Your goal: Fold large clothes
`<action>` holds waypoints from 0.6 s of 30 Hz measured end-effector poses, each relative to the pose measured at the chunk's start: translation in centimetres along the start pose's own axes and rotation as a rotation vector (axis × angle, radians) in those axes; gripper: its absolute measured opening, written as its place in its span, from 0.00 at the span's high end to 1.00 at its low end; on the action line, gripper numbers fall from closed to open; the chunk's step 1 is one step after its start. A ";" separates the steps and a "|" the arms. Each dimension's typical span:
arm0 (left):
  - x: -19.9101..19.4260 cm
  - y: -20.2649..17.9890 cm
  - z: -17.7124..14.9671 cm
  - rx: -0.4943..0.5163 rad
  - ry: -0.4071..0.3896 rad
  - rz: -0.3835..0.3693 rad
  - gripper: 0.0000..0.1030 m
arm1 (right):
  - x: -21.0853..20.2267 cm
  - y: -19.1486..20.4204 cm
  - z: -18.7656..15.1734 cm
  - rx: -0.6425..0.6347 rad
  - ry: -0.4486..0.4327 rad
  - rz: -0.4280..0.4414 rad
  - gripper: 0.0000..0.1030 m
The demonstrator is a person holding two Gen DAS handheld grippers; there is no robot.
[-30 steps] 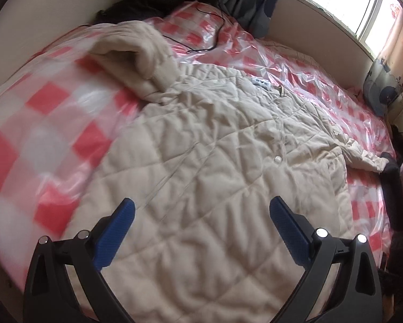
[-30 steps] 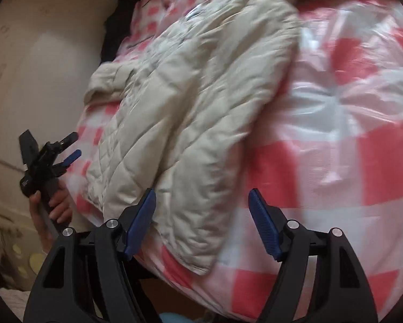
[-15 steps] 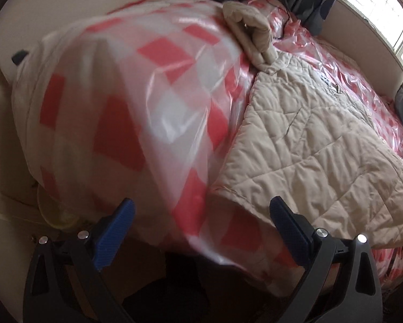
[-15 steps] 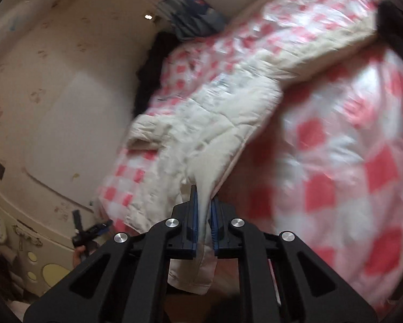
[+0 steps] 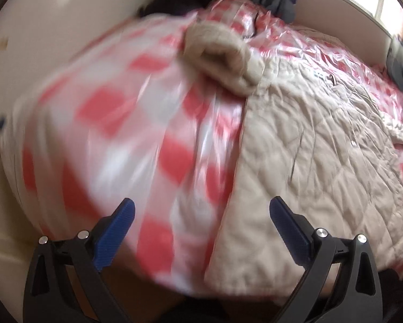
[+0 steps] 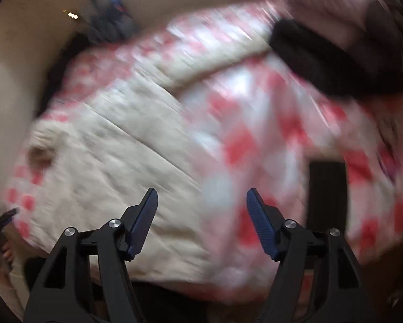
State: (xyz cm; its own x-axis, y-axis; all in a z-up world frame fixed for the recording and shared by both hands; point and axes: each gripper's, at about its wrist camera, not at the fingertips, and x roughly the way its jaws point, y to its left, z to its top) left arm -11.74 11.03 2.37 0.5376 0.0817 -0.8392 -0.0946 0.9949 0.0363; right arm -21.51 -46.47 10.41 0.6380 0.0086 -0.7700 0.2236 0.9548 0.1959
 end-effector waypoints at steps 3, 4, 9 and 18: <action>0.0 -3.6 4.7 0.118 -0.145 0.096 0.07 | 0.6 4.1 2.5 -0.047 -0.072 0.129 0.21; 0.2 -4.6 5.7 0.157 -0.178 0.118 0.07 | 1.9 6.2 3.1 -0.053 -0.090 0.176 0.21; 6.6 -13.3 12.6 0.654 -0.282 0.316 0.07 | 12.5 13.2 5.1 0.048 -0.086 0.424 0.21; 21.5 -12.7 19.5 0.899 0.057 0.470 0.69 | 23.0 14.8 3.7 0.237 0.072 0.507 0.21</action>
State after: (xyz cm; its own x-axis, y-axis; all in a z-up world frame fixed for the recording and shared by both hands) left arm 17.37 1.33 -5.50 0.5650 0.4968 -0.6588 0.3921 0.5408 0.7442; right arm -0.78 -33.26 -2.16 0.6584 0.4775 -0.5818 0.0668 0.7329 0.6770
